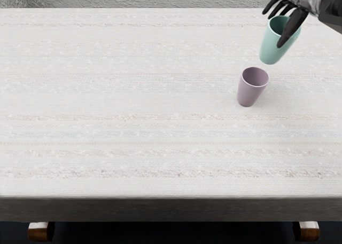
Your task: Pick up cup and place in cup with right hand
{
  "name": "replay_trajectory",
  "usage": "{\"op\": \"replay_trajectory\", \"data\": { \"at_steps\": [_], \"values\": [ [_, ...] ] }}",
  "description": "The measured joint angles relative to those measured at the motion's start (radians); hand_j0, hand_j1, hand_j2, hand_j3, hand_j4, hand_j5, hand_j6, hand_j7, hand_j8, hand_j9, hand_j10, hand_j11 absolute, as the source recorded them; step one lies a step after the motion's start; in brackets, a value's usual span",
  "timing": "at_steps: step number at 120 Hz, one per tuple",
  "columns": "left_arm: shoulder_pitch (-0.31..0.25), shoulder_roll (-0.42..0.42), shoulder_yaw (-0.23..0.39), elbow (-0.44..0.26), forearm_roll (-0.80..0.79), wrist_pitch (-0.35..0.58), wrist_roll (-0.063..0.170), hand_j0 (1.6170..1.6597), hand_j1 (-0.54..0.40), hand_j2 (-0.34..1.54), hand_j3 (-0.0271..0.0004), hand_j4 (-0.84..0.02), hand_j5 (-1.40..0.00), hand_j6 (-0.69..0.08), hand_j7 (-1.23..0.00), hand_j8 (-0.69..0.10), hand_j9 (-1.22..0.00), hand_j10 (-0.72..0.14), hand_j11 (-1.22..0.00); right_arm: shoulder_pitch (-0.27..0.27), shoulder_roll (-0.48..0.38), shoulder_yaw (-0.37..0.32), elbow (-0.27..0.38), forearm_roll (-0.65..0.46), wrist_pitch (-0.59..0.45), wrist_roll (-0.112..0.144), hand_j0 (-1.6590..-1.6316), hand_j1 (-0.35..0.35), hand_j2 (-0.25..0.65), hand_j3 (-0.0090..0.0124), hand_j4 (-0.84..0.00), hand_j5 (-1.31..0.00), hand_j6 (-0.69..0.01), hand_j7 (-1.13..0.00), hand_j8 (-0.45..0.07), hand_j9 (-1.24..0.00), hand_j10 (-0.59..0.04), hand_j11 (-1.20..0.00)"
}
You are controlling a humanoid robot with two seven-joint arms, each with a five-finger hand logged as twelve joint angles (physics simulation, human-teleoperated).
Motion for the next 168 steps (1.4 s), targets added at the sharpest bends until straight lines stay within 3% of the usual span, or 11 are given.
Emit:
{"op": "replay_trajectory", "data": {
  "at_steps": [70,168],
  "values": [
    [0.0,0.0,0.0,0.0,0.0,0.0,0.0,1.6581,0.349,0.0,0.0,0.0,0.0,0.0,0.0,0.0,0.0,0.0,0.0,0.0,0.002,0.011,0.114,-0.002,0.018,-0.003,-1.6578,0.094,0.141,0.0,-0.431,-0.57,-0.433,-0.56,-0.34,-0.57,-0.356,-0.56],
    [0.0,0.0,0.0,0.0,0.0,0.0,0.0,1.6581,0.349,0.0,0.0,0.0,0.0,0.0,0.0,0.0,0.0,0.0,0.0,-0.01,-0.06,0.009,0.212,-0.002,0.035,-0.003,-1.6578,0.086,0.122,0.0,-0.422,-0.55,-0.424,-0.55,-0.344,-0.56,-0.361,-0.55]
  ]
}}
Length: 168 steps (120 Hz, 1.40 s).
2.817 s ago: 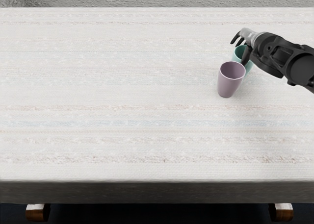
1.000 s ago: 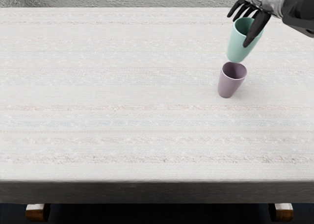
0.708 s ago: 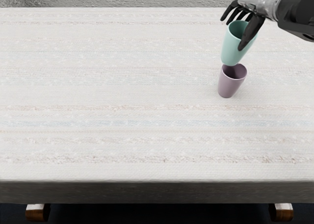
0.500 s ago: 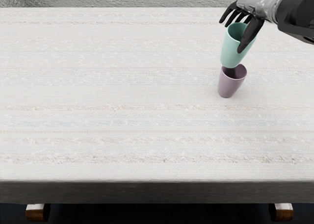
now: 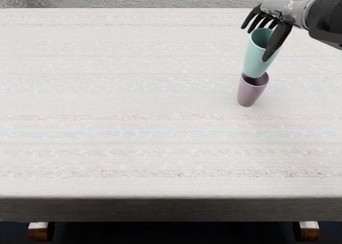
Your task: Pick up cup and place in cup with right hand
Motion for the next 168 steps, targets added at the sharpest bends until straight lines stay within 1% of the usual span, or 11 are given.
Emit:
{"op": "replay_trajectory", "data": {
  "at_steps": [54,84,116,168],
  "values": [
    [0.0,0.0,0.0,0.0,0.0,0.0,0.0,1.6581,0.349,0.0,0.0,0.0,0.0,0.0,0.0,0.0,0.0,0.0,0.0,-0.017,-0.02,-0.002,0.003,0.0,-0.006,0.0,-1.6579,0.088,0.123,0.0,-0.422,-0.55,-0.423,-0.55,-0.345,-0.55,-0.36,-0.55],
    [0.0,0.0,0.0,0.0,0.0,0.0,0.0,1.6581,0.349,0.0,0.0,0.0,0.0,0.0,0.0,0.0,0.0,0.0,0.0,-0.03,-0.019,-0.001,-0.018,-0.002,-0.033,0.0,-1.6579,0.091,0.121,0.0,-0.423,-0.55,-0.424,-0.55,-0.339,-0.55,-0.356,-0.55],
    [0.0,0.0,0.0,0.0,0.0,0.0,0.0,1.6581,0.349,0.0,0.0,0.0,0.0,0.0,0.0,0.0,0.0,0.0,0.0,-0.038,0.001,0.0,-0.032,-0.003,-0.041,0.0,-1.658,0.091,0.133,0.0,-0.425,-0.55,-0.426,-0.55,-0.348,-0.55,-0.362,-0.55],
    [0.0,0.0,0.0,0.0,0.0,0.0,0.0,1.6581,0.349,0.0,0.0,0.0,0.0,0.0,0.0,0.0,0.0,0.0,0.0,-0.044,0.019,0.0,-0.035,-0.003,-0.049,0.0,-1.6579,0.088,0.106,0.0,-0.417,-0.54,-0.418,-0.54,-0.34,-0.54,-0.355,-0.54]
  ]
}}
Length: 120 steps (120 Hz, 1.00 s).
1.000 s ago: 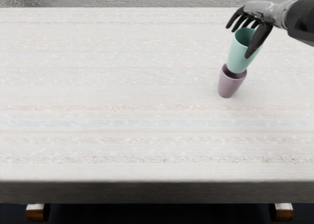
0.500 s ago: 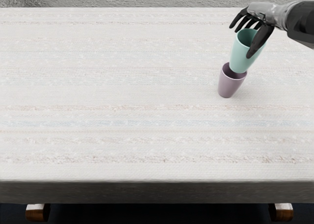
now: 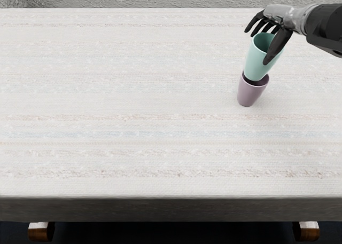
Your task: Pick up cup and place in cup with right hand
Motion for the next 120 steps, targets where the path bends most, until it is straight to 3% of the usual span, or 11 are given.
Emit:
{"op": "replay_trajectory", "data": {
  "at_steps": [35,54,66,94,120],
  "values": [
    [0.0,0.0,0.0,0.0,0.0,0.0,0.0,1.6581,0.349,0.0,0.0,0.0,0.0,0.0,0.0,0.0,0.0,0.0,0.0,-0.008,-0.006,-0.001,0.0,-0.001,0.0,0.0,-1.658,0.071,0.073,0.0,-0.39,-0.51,-0.391,-0.5,-0.354,-0.51,-0.369,-0.51],
    [0.0,0.0,0.0,0.0,0.0,0.0,0.0,1.6581,0.349,0.0,0.0,0.0,0.0,0.0,0.0,0.0,0.0,0.0,0.0,-0.012,-0.002,0.0,-0.005,0.0,-0.033,0.0,-1.658,-0.084,0.023,0.0,-0.242,-0.31,-0.243,-0.31,-0.226,-0.31,-0.232,-0.31],
    [0.0,0.0,0.0,0.0,0.0,0.0,0.0,1.6581,0.349,0.0,0.0,0.0,0.0,0.0,0.0,0.0,0.0,0.0,0.0,-0.013,0.001,0.0,-0.006,0.0,-0.041,0.0,-1.658,-0.151,0.009,0.0,-0.181,-0.23,-0.182,-0.23,-0.171,-0.23,-0.175,-0.23],
    [0.0,0.0,0.0,0.0,0.0,0.0,0.0,1.6581,0.349,0.0,0.0,0.0,0.0,0.0,0.0,0.0,0.0,0.0,0.0,-0.022,-0.004,0.011,0.015,0.022,-0.032,0.0,-1.6581,-0.252,-0.002,0.0,-0.09,-0.11,-0.092,-0.11,-0.087,-0.11,-0.087,-0.11],
    [0.0,0.0,0.0,0.0,0.0,0.0,0.0,1.6581,0.349,0.0,0.0,0.0,0.0,0.0,0.0,0.0,0.0,0.0,0.0,-0.027,-0.028,0.061,0.057,0.113,0.042,0.0,-1.6581,-0.296,-0.003,0.0,-0.051,-0.06,-0.053,-0.06,-0.051,-0.06,-0.05,-0.06]
  ]
}}
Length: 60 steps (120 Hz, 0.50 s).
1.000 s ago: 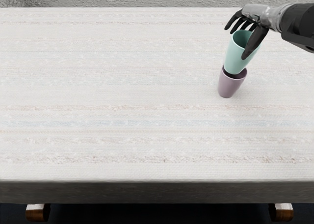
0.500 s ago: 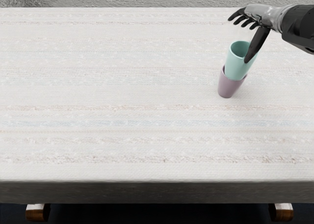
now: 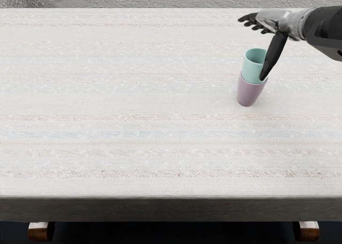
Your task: Pick up cup and place in cup with right hand
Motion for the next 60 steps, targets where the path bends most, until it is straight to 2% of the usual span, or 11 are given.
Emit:
{"op": "replay_trajectory", "data": {
  "at_steps": [24,46,60],
  "values": [
    [0.0,0.0,0.0,0.0,0.0,0.0,0.0,1.6581,0.349,0.0,0.0,0.0,0.0,0.0,0.0,0.0,0.0,0.0,0.0,-0.004,-0.023,0.064,0.04,0.097,0.074,0.0,-1.6581,-0.31,-0.004,0.0,-0.038,-0.04,-0.04,-0.04,-0.038,-0.04,-0.037,-0.04],
    [0.0,0.0,0.0,0.0,0.0,0.0,0.0,1.6581,0.349,0.0,0.0,0.0,0.0,0.0,0.0,0.0,0.0,0.0,0.0,-0.005,0.01,0.11,0.056,0.157,0.112,0.0,-1.6581,-0.316,-0.004,0.0,-0.032,-0.04,-0.034,-0.04,-0.033,-0.04,-0.032,-0.04],
    [0.0,0.0,0.0,0.0,0.0,0.0,0.0,1.6581,0.349,0.0,0.0,0.0,0.0,0.0,0.0,0.0,0.0,0.0,0.0,-0.005,0.026,0.129,0.061,0.238,0.147,0.0,-1.6581,-0.318,-0.004,0.0,-0.03,-0.04,-0.031,-0.03,-0.03,-0.04,-0.029,-0.04]
  ]
}}
